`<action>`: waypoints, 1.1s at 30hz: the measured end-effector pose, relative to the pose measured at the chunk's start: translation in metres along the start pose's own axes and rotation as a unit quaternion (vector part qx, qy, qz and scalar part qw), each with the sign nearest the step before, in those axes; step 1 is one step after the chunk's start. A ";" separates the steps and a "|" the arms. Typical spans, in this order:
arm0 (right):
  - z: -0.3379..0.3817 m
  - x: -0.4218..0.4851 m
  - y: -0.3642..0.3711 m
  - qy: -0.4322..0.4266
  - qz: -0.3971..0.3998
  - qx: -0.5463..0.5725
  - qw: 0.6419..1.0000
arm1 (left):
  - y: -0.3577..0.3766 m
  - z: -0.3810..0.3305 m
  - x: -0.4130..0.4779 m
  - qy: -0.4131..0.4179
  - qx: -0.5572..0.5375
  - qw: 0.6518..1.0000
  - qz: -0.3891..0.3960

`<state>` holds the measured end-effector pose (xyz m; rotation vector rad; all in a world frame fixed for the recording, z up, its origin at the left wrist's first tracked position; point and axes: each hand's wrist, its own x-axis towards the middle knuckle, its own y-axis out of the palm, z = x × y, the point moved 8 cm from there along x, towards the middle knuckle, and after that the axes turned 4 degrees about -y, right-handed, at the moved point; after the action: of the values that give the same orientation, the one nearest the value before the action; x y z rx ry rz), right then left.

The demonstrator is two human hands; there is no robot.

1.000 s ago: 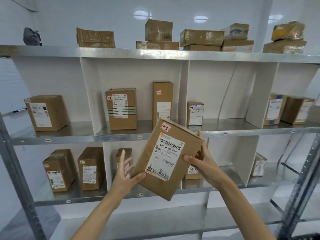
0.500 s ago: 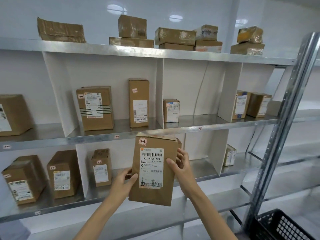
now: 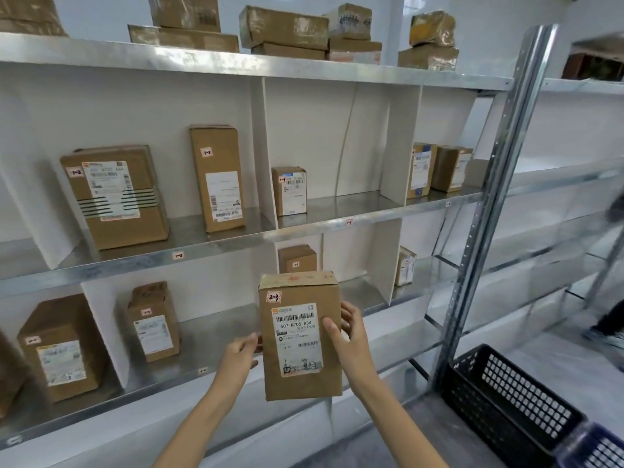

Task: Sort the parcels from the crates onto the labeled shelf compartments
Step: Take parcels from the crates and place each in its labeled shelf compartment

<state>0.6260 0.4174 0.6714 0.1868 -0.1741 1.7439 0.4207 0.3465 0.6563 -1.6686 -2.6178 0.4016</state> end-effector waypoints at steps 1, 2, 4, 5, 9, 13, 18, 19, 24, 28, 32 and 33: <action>-0.006 0.001 -0.005 0.007 -0.005 0.002 1.000 | 0.006 0.002 0.003 -0.005 -0.003 1.000 0.000; -0.012 0.003 -0.011 0.014 -0.008 0.003 1.000 | 0.012 0.004 0.006 -0.011 -0.007 1.000 0.000; -0.022 0.011 -0.024 0.023 -0.017 -0.002 1.000 | 0.028 0.004 0.011 -0.014 -0.013 1.000 0.009; -0.025 0.017 -0.031 0.024 -0.023 -0.007 0.999 | 0.037 0.004 0.016 -0.017 -0.014 1.000 0.014; -0.036 0.046 -0.062 0.012 -0.051 -0.021 0.998 | 0.072 -0.002 0.040 -0.023 -0.003 0.999 0.024; -0.051 0.085 -0.094 0.022 -0.051 -0.004 0.998 | 0.108 -0.017 0.069 -0.017 -0.026 0.999 0.016; -0.068 0.137 -0.147 0.012 -0.041 -0.016 0.999 | 0.174 -0.030 0.101 -0.028 -0.041 0.998 0.032; -0.072 0.148 -0.157 0.013 -0.039 -0.017 0.999 | 0.188 -0.032 0.106 -0.031 -0.042 0.998 0.031; -0.087 0.187 -0.188 0.020 -0.021 -0.027 0.999 | 0.240 -0.037 0.136 -0.049 -0.040 0.998 0.031; -0.106 0.227 -0.202 0.028 -0.027 -0.007 0.999 | 0.266 -0.038 0.177 -0.057 -0.049 0.997 0.034; -0.128 0.273 -0.198 0.044 -0.003 0.017 0.999 | 0.280 -0.037 0.224 -0.067 -0.054 0.996 0.024; -0.133 0.286 -0.195 0.046 0.006 0.022 0.999 | 0.283 -0.035 0.237 -0.072 -0.065 0.995 0.021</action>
<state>0.7639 0.7561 0.6078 0.1374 -0.0684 1.7660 0.5750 0.6786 0.5973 -1.7999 -2.7703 0.3739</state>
